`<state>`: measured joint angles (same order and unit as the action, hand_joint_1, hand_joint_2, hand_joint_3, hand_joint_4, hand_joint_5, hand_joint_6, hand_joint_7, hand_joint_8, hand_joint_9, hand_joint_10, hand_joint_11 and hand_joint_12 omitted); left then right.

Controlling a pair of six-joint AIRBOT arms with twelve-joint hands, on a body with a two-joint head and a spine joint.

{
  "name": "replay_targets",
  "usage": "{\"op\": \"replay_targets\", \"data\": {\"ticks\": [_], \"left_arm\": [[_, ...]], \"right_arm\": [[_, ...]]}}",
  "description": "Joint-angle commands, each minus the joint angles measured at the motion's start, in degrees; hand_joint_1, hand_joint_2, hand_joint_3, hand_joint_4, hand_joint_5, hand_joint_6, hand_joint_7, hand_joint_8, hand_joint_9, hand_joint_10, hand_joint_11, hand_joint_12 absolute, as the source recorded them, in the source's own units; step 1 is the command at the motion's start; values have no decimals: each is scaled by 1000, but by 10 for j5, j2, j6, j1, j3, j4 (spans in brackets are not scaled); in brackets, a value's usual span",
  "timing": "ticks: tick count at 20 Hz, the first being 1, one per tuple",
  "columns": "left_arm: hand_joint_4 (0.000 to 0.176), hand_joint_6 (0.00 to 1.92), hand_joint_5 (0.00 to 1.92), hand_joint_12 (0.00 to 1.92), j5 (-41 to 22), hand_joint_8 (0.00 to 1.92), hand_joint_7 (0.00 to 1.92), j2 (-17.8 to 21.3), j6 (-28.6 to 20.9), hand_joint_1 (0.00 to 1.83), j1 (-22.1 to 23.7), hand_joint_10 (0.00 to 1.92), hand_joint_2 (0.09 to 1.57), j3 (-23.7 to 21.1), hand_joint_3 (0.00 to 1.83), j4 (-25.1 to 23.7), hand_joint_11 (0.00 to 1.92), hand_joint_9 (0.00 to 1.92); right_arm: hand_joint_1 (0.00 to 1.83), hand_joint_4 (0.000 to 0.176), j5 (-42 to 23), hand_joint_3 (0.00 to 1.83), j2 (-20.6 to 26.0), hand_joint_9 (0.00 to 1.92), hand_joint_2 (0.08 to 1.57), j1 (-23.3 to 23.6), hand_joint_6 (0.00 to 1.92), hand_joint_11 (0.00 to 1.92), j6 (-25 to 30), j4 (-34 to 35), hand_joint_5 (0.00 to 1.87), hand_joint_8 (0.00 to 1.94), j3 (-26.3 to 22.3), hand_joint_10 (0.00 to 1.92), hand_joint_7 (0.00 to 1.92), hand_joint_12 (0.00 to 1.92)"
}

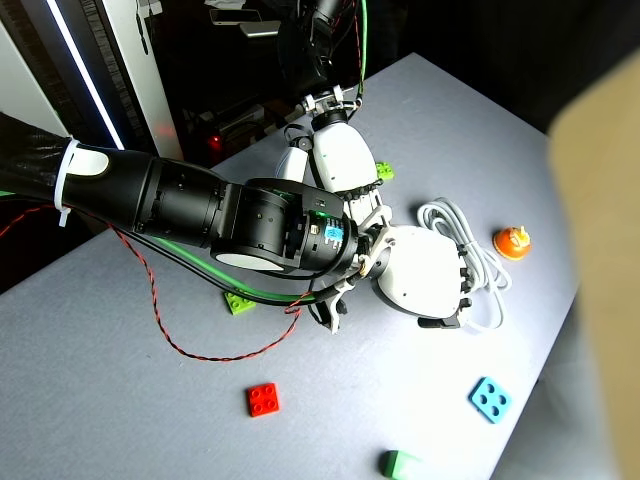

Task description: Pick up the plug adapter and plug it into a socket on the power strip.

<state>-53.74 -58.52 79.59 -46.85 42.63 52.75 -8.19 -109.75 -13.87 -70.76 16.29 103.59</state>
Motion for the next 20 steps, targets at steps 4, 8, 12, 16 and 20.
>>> {"op": "replay_targets", "data": {"ticks": [4,8,12,16,20], "left_arm": [[0,0,99,230,-46,0,118,5,-3,0,-1,0,1150,5,1,-18,0,105],[0,0,92,198,-45,1,106,6,-3,0,-1,0,1153,5,1,-18,0,88],[0,0,91,195,-45,0,105,6,-3,0,0,0,1153,5,1,-18,0,87],[0,1,128,344,-45,1,136,7,-3,0,1,0,1144,5,0,-18,0,117],[0,0,102,280,-45,0,112,8,-3,0,2,0,1144,5,0,-18,0,84]], "right_arm": [[1220,0,54,0,-24,851,1180,-16,1104,750,18,-1,808,1284,-12,1243,922,1616],[1215,0,53,1,-34,830,1194,-19,1160,725,23,-1,767,1310,11,1262,906,1630],[1215,0,53,1,-38,828,1194,-21,1161,724,27,-1,766,1310,20,1263,906,1631],[1218,0,53,0,-41,840,1193,-21,1129,722,32,-2,780,1333,20,1268,901,1629],[1220,0,52,0,-43,846,1188,-23,1135,726,34,-2,782,1295,21,1268,918,1640]]}}
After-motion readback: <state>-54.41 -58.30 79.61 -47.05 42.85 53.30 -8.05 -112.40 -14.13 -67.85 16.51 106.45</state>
